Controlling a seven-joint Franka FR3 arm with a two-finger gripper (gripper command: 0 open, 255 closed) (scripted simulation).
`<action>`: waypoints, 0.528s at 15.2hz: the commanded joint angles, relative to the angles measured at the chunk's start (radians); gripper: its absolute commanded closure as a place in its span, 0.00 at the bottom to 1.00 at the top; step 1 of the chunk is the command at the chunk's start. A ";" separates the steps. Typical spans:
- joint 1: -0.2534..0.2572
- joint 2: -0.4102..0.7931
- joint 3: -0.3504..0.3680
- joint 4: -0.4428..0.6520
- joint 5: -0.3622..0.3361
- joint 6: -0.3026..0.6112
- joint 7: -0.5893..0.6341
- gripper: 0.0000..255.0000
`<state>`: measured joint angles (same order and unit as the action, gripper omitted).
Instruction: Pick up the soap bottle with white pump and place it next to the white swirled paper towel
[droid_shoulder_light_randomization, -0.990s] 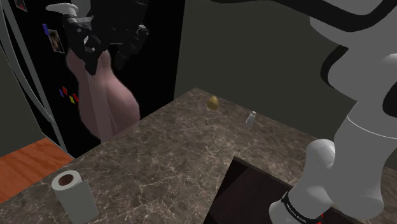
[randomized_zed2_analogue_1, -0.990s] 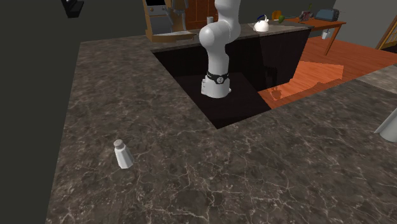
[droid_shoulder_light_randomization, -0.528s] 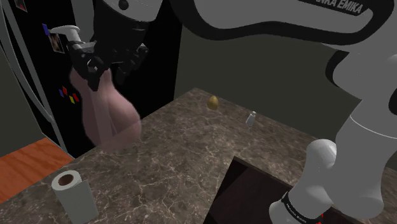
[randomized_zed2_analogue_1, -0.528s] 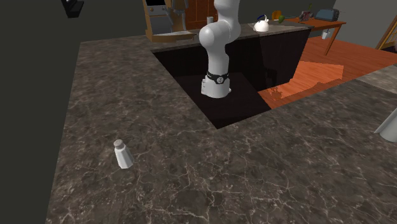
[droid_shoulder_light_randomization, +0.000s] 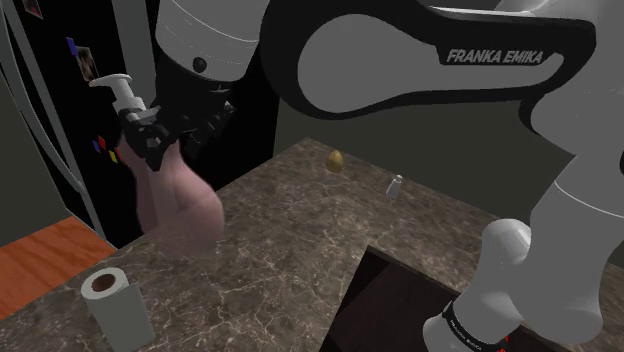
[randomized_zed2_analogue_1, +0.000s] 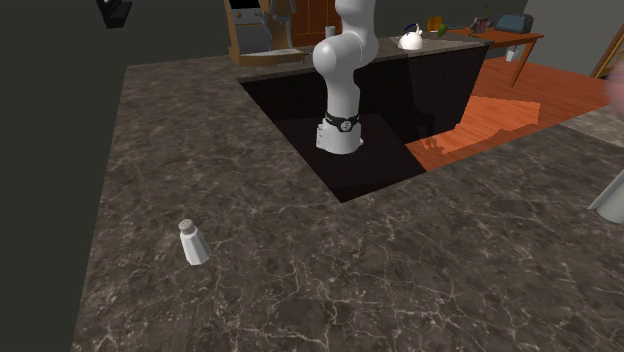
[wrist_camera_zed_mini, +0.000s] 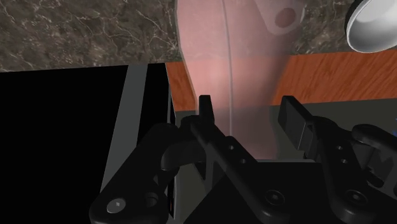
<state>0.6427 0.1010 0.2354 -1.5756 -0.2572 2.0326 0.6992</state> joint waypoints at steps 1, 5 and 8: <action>0.000 0.000 -0.001 -0.028 -0.003 0.029 0.007 1.00; -0.002 -0.004 -0.002 -0.085 -0.009 0.082 0.019 1.00; -0.004 -0.004 -0.004 -0.125 -0.015 0.121 0.029 1.00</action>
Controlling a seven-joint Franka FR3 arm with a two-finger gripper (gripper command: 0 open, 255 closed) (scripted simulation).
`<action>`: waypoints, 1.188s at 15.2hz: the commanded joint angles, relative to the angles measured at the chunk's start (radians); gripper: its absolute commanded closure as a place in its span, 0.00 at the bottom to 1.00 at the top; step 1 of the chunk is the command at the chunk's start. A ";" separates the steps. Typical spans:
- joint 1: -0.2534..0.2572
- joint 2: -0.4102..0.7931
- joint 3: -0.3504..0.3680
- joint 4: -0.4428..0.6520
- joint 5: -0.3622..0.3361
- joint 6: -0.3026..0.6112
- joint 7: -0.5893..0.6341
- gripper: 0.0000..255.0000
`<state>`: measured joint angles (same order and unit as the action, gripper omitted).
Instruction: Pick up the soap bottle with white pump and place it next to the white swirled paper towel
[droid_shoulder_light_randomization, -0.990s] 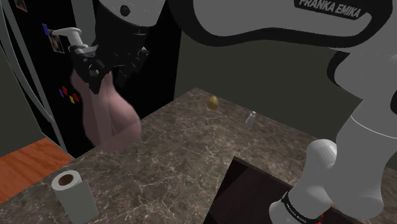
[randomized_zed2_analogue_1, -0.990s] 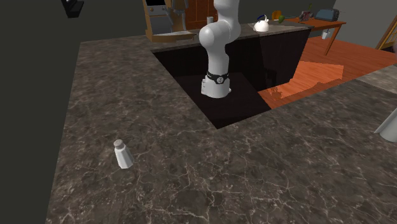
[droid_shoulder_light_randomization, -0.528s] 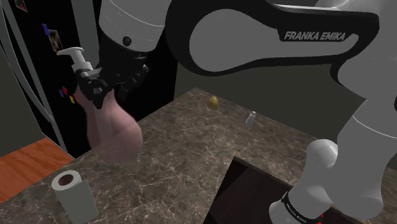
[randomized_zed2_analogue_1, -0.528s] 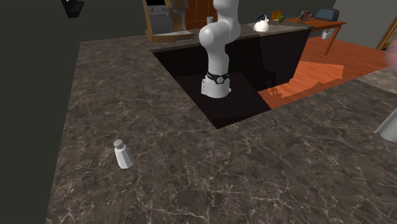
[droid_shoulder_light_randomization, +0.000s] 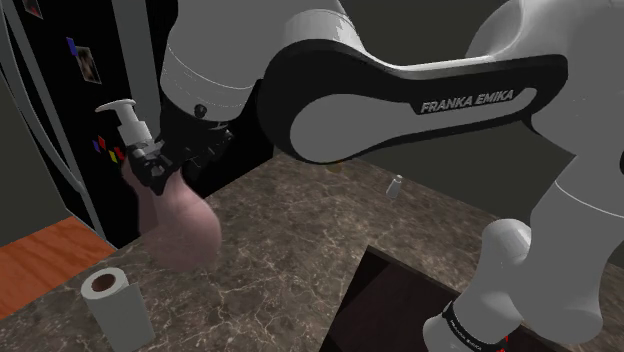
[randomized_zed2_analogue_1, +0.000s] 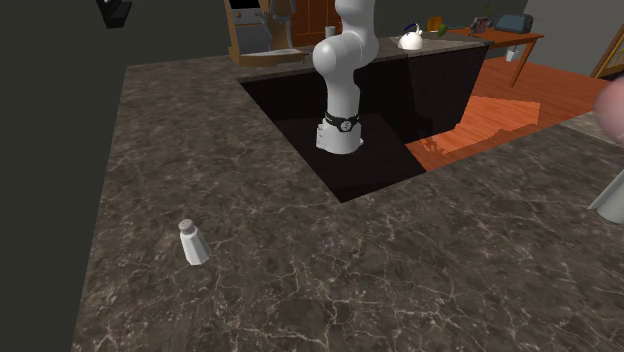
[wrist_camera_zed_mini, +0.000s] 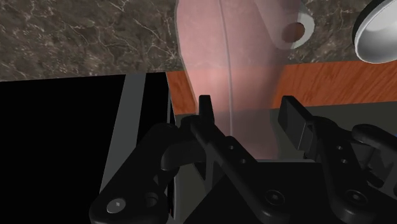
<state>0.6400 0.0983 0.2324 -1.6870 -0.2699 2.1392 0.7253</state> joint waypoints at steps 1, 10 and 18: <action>-0.001 -0.001 -0.001 -0.027 -0.004 0.028 0.006 1.00; -0.003 0.012 -0.006 -0.129 -0.029 0.140 0.041 1.00; -0.002 0.039 -0.012 -0.203 -0.062 0.235 0.078 1.00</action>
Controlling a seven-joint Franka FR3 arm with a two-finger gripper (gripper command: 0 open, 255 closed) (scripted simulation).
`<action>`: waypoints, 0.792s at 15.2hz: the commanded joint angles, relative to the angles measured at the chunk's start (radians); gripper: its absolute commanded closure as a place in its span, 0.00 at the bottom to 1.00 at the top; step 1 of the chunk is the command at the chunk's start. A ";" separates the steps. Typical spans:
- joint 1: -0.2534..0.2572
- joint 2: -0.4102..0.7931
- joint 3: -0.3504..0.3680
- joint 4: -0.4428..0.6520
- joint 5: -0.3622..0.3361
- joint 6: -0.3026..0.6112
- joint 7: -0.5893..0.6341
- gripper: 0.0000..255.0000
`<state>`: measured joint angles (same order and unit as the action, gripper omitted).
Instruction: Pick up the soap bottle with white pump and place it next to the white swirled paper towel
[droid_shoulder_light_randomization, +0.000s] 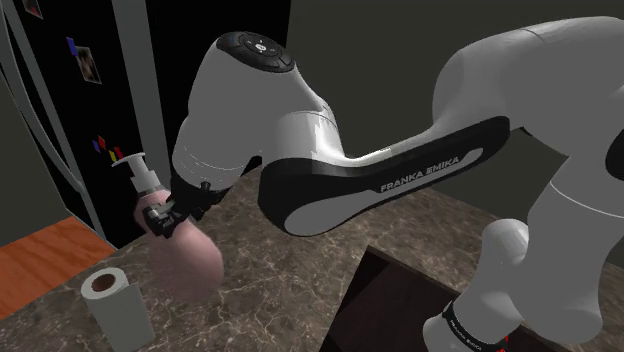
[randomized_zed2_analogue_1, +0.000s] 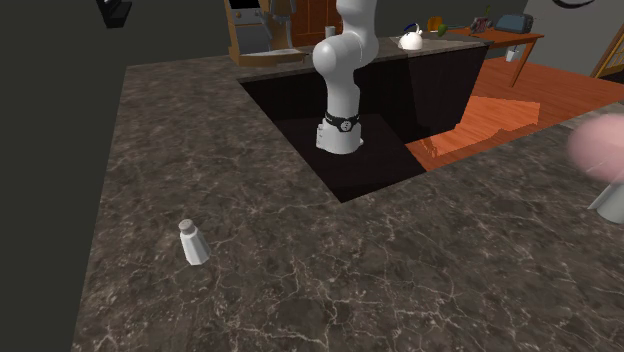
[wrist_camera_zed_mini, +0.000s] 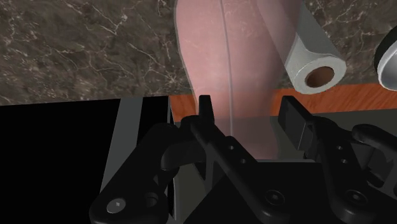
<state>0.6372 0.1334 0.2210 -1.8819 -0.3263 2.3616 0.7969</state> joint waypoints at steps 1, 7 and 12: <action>0.001 0.008 -0.002 -0.016 -0.010 0.025 0.012 1.00; 0.003 0.037 -0.009 -0.059 -0.043 0.093 0.046 1.00; 0.007 0.066 -0.018 -0.089 -0.075 0.148 0.078 1.00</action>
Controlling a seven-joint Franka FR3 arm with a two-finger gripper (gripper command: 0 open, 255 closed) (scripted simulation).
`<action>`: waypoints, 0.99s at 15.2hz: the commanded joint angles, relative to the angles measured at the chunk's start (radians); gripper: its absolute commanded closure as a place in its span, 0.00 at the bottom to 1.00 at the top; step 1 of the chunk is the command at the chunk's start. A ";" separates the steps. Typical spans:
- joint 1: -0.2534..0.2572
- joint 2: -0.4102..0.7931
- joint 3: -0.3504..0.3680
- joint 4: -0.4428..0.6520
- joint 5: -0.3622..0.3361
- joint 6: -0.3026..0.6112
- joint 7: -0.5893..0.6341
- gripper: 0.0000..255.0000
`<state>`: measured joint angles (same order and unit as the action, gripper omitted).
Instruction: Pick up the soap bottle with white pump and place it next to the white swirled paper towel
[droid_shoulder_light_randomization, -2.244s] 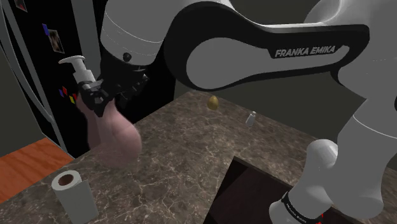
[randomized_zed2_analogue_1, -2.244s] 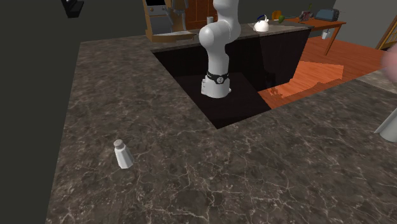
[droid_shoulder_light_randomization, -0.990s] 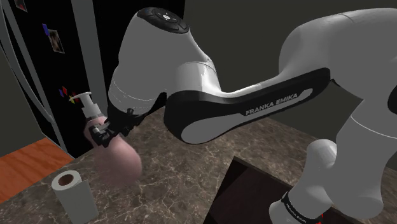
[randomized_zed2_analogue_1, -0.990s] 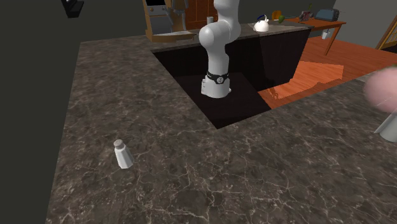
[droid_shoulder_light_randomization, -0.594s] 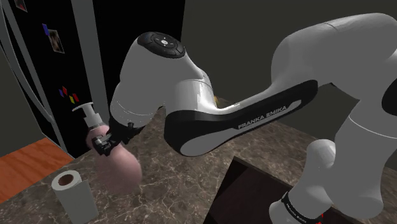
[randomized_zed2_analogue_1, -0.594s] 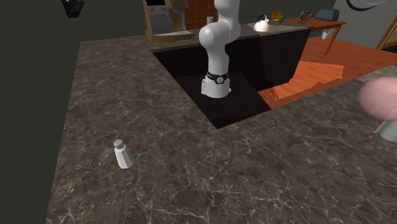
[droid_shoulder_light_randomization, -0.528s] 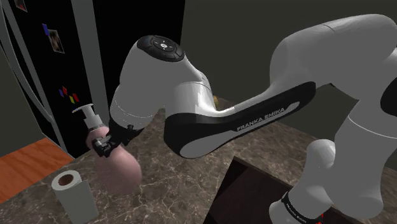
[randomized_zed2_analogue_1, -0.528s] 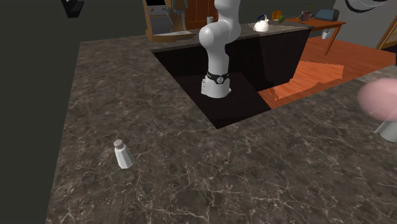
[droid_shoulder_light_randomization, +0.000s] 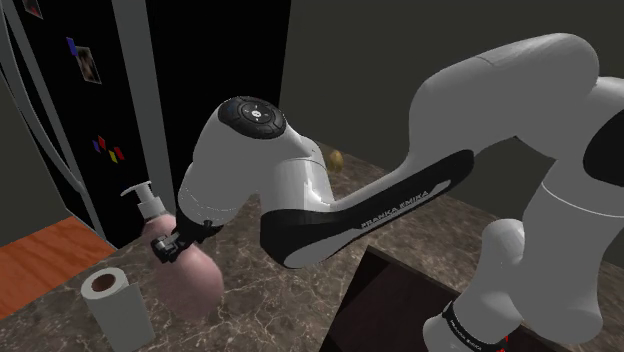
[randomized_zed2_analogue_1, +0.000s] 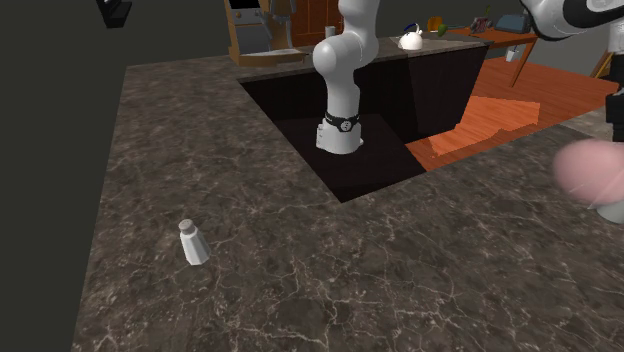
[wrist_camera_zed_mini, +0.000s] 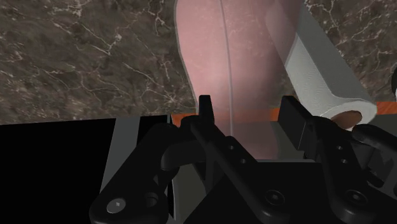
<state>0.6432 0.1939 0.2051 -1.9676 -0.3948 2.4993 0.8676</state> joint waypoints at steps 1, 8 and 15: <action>0.002 0.012 -0.004 -0.008 -0.014 0.021 0.014 1.00; 0.012 0.062 -0.022 -0.038 -0.067 0.095 0.066 1.00; 0.020 0.094 -0.036 -0.050 -0.101 0.135 0.099 1.00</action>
<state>0.6629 0.2826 0.1697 -2.0146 -0.4949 2.6351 0.9647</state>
